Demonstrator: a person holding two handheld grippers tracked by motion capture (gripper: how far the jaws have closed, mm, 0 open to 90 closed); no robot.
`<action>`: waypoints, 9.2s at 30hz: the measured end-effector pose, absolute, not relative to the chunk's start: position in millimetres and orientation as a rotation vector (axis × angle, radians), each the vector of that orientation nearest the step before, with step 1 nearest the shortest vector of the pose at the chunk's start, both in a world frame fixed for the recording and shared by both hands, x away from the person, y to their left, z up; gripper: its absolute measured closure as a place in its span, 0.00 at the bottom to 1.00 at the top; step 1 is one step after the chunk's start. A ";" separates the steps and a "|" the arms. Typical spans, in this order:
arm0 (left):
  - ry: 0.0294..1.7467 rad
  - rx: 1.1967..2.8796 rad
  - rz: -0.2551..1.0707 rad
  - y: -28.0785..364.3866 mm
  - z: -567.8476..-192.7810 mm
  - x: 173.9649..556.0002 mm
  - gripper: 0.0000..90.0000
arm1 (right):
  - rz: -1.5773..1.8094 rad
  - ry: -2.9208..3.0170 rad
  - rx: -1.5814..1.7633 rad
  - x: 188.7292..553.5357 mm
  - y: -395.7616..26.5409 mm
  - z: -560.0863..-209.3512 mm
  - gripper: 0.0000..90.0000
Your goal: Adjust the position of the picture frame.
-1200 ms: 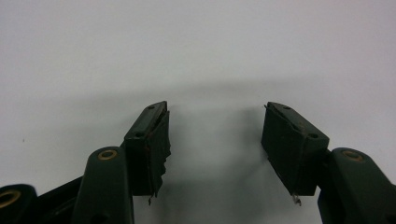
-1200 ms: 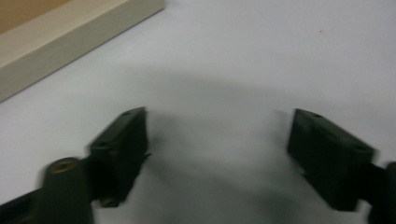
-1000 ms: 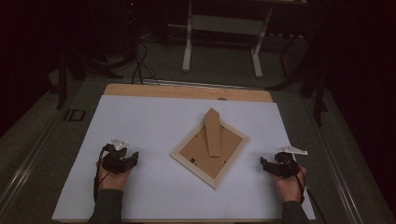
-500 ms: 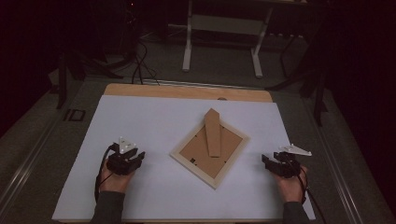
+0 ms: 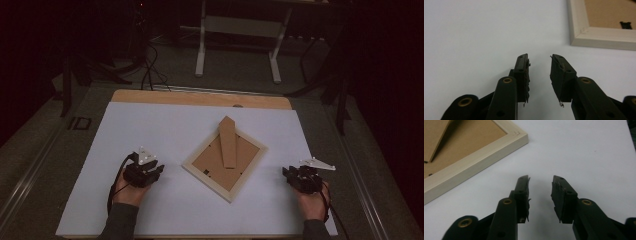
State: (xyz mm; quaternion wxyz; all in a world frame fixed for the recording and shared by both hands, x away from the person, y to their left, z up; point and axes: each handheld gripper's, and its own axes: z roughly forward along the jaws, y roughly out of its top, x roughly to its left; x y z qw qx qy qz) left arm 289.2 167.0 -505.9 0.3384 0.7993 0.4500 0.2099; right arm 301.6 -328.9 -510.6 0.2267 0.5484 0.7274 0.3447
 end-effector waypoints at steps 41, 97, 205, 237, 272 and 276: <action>1.095 2.101 0.486 118.3 -532.5 330.6 1.00 | 0.919 2.088 1.412 300.2 -302.3 -514.8 0.88; 1.084 2.127 0.455 99.3 -535.7 323.8 1.00 | 0.925 2.002 1.448 341.4 -280.5 -512.8 1.00; 0.948 2.173 0.311 78.0 -536.8 299.3 1.00 | 0.900 2.189 1.586 433.2 -256.8 -524.1 1.00; 0.773 2.275 0.276 43.8 -533.5 270.2 1.00 | 0.856 2.299 1.500 436.7 -228.4 -520.8 1.00; 0.604 2.302 0.157 15.8 -534.8 239.4 1.00 | 0.861 2.374 1.324 439.3 -158.2 -515.3 1.00; 0.596 2.301 0.149 13.5 -535.0 237.5 1.00 | 0.881 2.398 1.297 439.0 -151.8 -515.8 1.00</action>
